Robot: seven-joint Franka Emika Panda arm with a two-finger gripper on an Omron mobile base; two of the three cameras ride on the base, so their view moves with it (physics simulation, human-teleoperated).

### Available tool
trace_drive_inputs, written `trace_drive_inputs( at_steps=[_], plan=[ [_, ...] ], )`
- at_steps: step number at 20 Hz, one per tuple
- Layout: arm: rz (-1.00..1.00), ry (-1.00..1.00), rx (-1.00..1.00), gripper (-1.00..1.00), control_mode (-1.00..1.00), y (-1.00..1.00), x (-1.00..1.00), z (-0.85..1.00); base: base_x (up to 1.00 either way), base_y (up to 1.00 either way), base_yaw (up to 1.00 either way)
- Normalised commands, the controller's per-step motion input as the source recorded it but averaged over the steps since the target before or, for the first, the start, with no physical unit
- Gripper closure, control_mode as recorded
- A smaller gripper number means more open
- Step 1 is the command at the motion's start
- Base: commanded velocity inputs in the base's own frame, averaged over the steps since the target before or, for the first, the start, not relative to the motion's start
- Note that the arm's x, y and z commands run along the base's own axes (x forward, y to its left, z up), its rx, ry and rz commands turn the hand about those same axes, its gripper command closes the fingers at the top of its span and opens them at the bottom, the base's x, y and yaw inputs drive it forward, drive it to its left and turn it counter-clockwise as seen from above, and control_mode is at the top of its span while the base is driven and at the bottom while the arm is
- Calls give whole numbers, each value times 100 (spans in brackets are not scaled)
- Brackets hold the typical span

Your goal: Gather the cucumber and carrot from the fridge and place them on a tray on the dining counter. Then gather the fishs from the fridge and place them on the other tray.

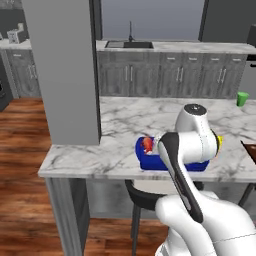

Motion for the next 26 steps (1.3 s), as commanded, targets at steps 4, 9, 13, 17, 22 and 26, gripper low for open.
trace_drive_inputs(
  at_steps=[4, 9, 13, 17, 22, 26],
  plan=[
    [0, 0, 0, -100, 100, 0, 0, 0, -59, 91, 15],
    [0, 0, 0, -100, 100, 0, 0, 0, -36, 100, 17],
    [0, 0, 0, -100, 100, 0, 0, 0, -5, 100, 9],
    [0, 0, 0, -100, 100, 0, 0, 0, 7, 100, 1],
    [0, 0, 0, -100, 100, 0, 0, 0, 23, 100, 0],
    [0, 0, 0, -100, 100, 0, 0, 0, 61, 98, -3]
  ],
)
